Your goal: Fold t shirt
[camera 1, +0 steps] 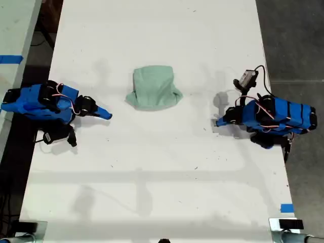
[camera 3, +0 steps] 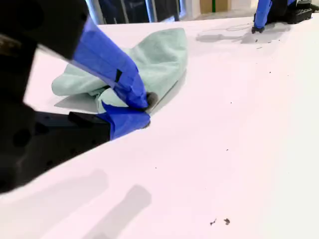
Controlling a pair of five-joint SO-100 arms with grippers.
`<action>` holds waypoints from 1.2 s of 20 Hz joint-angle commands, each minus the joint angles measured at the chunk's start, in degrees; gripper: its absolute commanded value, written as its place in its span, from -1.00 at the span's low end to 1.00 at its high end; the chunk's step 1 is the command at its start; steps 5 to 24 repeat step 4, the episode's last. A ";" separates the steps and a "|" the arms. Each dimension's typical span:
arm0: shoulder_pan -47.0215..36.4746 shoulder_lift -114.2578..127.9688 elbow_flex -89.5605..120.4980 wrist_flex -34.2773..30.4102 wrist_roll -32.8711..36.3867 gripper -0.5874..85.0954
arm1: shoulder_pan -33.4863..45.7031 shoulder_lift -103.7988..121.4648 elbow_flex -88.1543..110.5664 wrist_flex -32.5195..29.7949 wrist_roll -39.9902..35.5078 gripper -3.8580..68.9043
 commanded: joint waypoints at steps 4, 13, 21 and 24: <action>-0.26 0.44 0.53 -1.41 -0.79 -0.99 | -0.88 0.26 1.67 -1.49 0.62 -0.96; -0.26 0.44 0.53 -1.41 -0.79 -0.99 | -0.88 0.26 1.67 -1.49 0.62 -0.96; -0.26 0.44 0.53 -1.41 -0.79 -0.99 | -0.88 0.26 1.67 -1.49 0.62 -0.96; -0.26 0.44 0.53 -1.41 -0.79 -0.99 | -0.88 0.26 1.67 -1.49 0.62 -0.96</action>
